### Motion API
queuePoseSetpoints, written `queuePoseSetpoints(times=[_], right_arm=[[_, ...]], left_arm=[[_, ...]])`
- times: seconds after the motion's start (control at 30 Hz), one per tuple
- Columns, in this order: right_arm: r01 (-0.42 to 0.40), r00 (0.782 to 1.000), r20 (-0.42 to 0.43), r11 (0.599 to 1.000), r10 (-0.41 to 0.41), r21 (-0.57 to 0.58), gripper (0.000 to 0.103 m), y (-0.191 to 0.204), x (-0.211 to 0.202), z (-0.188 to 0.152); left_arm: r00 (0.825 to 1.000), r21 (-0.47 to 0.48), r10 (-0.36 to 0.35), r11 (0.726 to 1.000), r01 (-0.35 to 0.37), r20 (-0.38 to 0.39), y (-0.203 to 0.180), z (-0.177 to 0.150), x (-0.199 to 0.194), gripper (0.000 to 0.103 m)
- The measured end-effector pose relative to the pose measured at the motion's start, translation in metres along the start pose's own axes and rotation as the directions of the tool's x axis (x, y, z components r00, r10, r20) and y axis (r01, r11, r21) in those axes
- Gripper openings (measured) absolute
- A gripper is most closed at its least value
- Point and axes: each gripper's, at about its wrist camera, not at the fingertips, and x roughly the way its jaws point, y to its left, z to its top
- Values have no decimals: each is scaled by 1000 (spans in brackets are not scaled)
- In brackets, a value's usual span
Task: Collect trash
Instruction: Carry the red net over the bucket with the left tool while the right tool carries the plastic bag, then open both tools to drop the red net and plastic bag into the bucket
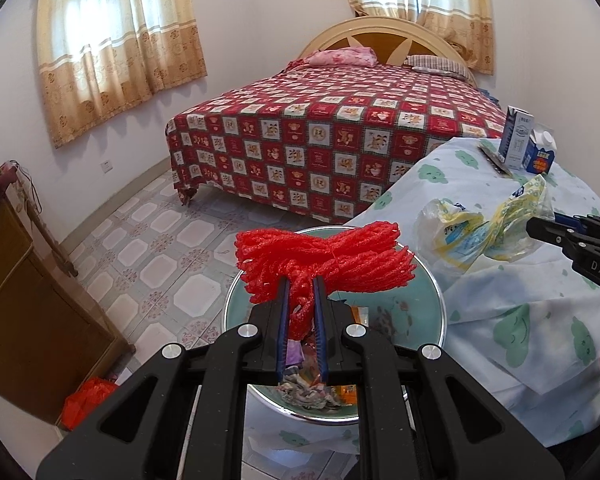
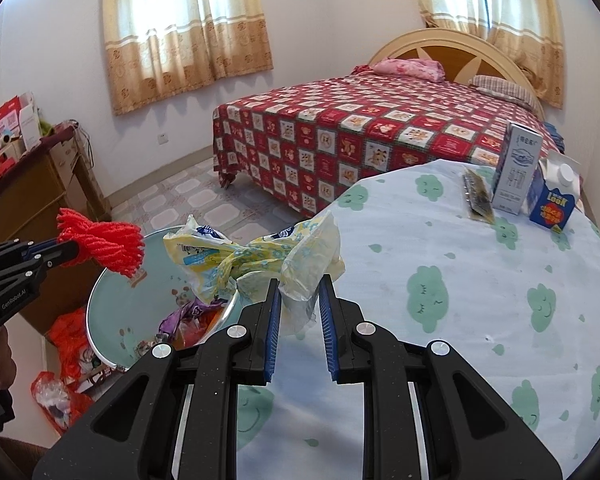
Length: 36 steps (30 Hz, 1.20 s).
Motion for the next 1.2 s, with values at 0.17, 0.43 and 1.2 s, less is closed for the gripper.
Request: queuePoseSetpoints(times=[0.17,0.43,1.2], right_arm=[[-4,1000,-3,1000,4,-22,20,11,2,0],[-11,1000,-8,999,11,-42,20,20,5,1],[-27,999,-23,994,24,-107,20,46,16,8]], left_arm=[[1000,-8,10,1000,-10,-1,7,-4,-1,11],[1000,-18,26,1000,-26,-2,15,-7,-2,11],[998,-61,55,997,-55,-4,38,-11,-1,11]])
